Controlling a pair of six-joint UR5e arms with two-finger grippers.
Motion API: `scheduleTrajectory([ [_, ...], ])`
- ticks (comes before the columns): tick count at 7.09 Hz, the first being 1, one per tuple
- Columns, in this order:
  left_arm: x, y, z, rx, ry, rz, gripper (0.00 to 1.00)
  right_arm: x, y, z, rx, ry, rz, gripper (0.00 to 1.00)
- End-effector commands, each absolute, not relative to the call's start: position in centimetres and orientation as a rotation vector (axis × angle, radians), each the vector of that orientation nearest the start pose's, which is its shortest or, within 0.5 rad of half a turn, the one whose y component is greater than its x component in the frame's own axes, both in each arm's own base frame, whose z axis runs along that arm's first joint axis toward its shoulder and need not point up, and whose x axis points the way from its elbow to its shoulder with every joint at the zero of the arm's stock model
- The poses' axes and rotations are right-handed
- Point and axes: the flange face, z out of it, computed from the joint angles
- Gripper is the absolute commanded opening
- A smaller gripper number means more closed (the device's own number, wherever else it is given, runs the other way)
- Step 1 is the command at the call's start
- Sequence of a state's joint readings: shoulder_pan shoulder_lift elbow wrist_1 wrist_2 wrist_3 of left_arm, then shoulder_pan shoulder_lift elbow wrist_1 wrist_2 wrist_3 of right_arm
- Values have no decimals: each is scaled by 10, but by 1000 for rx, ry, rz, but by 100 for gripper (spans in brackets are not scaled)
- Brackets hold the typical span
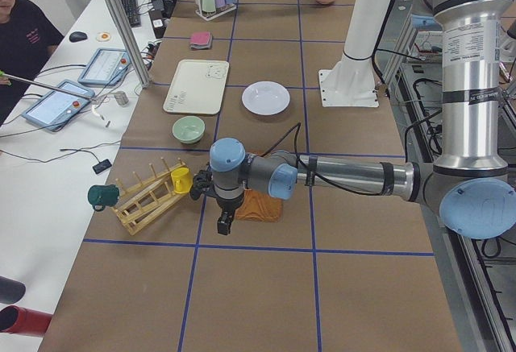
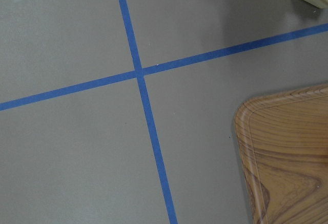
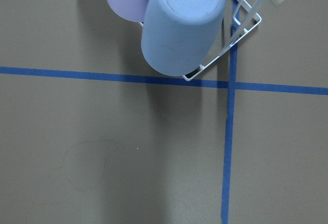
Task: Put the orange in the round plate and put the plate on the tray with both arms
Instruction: 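Reach the left gripper toward the orange while the right gripper approaches the white plate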
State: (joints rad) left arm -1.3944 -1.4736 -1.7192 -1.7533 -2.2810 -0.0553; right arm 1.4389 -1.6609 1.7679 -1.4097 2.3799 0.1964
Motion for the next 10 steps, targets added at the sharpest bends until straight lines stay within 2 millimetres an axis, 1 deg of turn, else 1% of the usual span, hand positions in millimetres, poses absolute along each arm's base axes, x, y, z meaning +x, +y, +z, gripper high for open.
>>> scheduleTrajectory([
  [1, 15, -472, 612, 144, 730, 195, 99, -1, -474, 571, 144, -840, -60, 100],
  [2, 18, -476, 600, 142, 735, 145, 99, -22, -482, 551, 175, -877, -109, 100],
  [3, 20, -478, 577, 140, 749, 61, 99, -62, -483, 522, 178, -1009, -193, 100],
  [4, 25, -480, 563, 148, 758, 43, 100, -102, -492, 487, 21, -1157, -86, 100],
  [5, 42, -489, 551, 138, 770, 26, 100, -150, -494, 433, -35, -1251, -121, 100],
  [6, 67, -496, 538, 121, 784, 16, 100, -197, -474, 423, -55, -1299, -191, 100],
  [7, 95, -498, 528, 91, 797, -4, 100, -231, -464, 396, -122, -1343, -151, 100],
  [8, 120, -498, 519, 68, 817, -42, 100, -243, -459, 371, -133, -1390, -90, 100],
  [9, 143, -495, 517, 63, 839, -64, 100, -267, -457, 348, -146, -1421, 26, 100],
  [10, 166, -489, 513, 46, 860, -87, 99, -303, -450, 319, -132, -1495, 121, 100],
])
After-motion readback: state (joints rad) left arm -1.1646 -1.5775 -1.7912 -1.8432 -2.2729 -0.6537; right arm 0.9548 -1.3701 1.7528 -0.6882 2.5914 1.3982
